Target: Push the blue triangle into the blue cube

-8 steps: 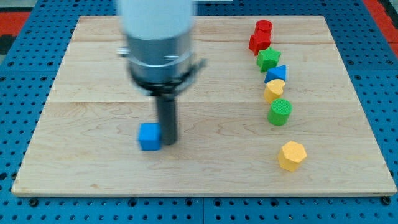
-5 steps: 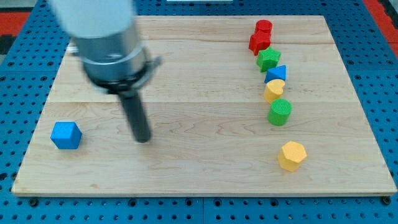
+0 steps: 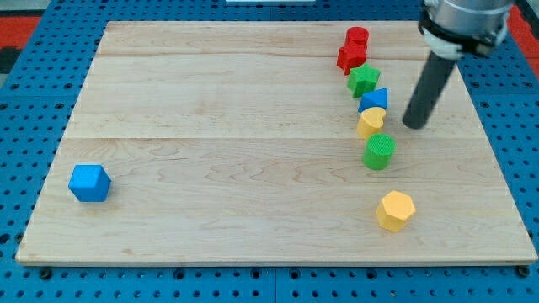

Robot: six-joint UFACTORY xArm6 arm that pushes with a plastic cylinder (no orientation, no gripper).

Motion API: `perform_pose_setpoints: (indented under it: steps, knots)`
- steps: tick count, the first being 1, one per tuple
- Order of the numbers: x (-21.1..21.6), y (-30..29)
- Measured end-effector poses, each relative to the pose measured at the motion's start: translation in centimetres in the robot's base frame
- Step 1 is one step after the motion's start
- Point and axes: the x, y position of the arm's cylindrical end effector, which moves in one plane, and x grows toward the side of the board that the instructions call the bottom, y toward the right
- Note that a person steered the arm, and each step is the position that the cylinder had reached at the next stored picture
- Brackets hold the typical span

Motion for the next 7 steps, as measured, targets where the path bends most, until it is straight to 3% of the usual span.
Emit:
perform_pose_setpoints:
  steps: [2,5,7]
  knots:
    - [-1.8,-6.6]
    - [1.3,-27.1]
    - [5.8,-33.6]
